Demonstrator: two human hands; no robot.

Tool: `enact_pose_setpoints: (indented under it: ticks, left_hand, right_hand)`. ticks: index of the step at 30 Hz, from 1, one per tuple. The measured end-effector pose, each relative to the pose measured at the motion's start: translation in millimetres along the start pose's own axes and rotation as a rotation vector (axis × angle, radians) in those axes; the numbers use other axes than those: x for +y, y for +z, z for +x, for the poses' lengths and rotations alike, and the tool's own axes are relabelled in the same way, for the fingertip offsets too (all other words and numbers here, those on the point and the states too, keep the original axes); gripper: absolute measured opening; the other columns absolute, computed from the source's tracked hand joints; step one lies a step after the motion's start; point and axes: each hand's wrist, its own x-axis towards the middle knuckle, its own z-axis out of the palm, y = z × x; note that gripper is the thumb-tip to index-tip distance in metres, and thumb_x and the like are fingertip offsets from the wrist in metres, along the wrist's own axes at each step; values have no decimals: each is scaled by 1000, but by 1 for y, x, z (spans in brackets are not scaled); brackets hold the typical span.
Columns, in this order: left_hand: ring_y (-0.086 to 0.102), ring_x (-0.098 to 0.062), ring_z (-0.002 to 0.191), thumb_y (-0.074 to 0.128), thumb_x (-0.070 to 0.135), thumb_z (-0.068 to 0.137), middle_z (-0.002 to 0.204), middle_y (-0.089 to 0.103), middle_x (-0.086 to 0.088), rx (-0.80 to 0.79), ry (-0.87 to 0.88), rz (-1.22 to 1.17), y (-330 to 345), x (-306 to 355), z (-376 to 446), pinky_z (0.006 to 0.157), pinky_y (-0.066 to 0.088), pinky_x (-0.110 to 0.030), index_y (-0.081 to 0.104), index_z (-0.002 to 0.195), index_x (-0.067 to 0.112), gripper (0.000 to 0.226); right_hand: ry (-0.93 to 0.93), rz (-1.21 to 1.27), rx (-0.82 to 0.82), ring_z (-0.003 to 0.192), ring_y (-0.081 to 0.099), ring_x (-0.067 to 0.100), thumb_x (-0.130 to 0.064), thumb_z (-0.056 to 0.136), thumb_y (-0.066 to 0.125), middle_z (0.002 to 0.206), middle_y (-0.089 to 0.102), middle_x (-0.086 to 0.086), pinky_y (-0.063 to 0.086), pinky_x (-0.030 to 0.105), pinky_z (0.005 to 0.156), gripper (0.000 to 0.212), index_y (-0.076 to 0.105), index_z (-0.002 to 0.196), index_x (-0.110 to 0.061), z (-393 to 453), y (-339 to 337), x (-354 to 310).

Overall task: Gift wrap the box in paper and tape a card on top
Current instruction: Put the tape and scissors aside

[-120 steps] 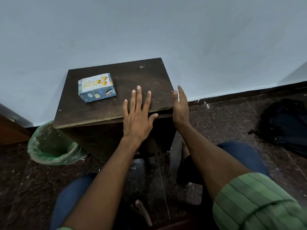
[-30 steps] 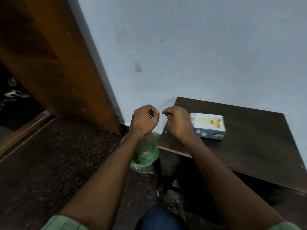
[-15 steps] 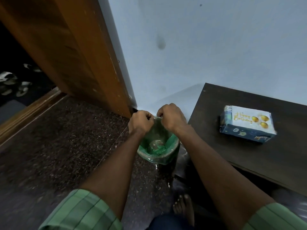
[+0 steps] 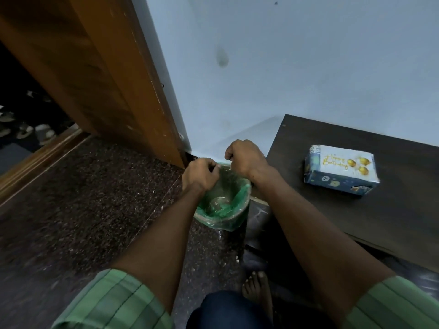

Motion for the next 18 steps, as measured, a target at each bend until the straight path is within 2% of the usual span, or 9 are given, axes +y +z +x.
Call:
enact_pose_setpoints:
  ticks: [3, 6, 10, 14, 15, 18]
  left_hand:
    - [71, -22, 84, 69, 41, 98, 85, 77, 8, -19, 62, -51, -3, 21, -10, 74, 58, -33, 78, 91, 28, 18]
    - [70, -21, 84, 67, 41, 99, 86, 76, 10, 23, 129, -158, -12, 50, -20, 70, 54, -31, 77, 90, 28, 19]
    - [70, -17, 92, 66, 43, 100, 91, 75, 15, 39, 201, -255, -24, 97, -33, 80, 55, -33, 78, 97, 30, 18]
    - [70, -13, 100, 68, 41, 97, 101, 77, 17, -49, 291, -354, -29, 144, -51, 91, 58, -35, 79, 101, 33, 14]
    - [70, -12, 104, 69, 41, 97, 108, 78, 16, -86, 317, -376, -27, 151, -56, 96, 58, -36, 79, 107, 33, 16]
    - [67, -12, 122, 73, 48, 93, 137, 71, 9, -279, 381, -347, -19, 174, -74, 110, 52, -39, 69, 138, 30, 49]
  right_hand:
    - [-2, -16, 18, 107, 67, 30, 3, 84, 63, 115, 72, 8, 59, 42, 89, 38, 76, 110, -22, -14, -16, 6]
    - [13, 3, 70, 112, 66, 29, 4, 86, 58, 120, 70, 8, 58, 40, 89, 43, 74, 115, -22, -36, -44, 16]
    - [21, -3, 135, 119, 62, 27, 3, 87, 57, 125, 69, 8, 53, 34, 90, 43, 73, 120, -18, -69, -89, 35]
    - [30, -14, 262, 111, 68, 27, -5, 85, 67, 115, 75, 6, 55, 37, 91, 30, 78, 112, -14, -114, -139, 79]
    - [39, 10, 262, 116, 66, 26, -10, 84, 72, 120, 75, 5, 54, 37, 97, 34, 77, 118, -14, -125, -148, 92]
    - [94, -2, 142, 138, 51, 27, -26, 73, 88, 148, 59, 7, 42, 38, 113, 83, 56, 148, -16, -156, -167, 130]
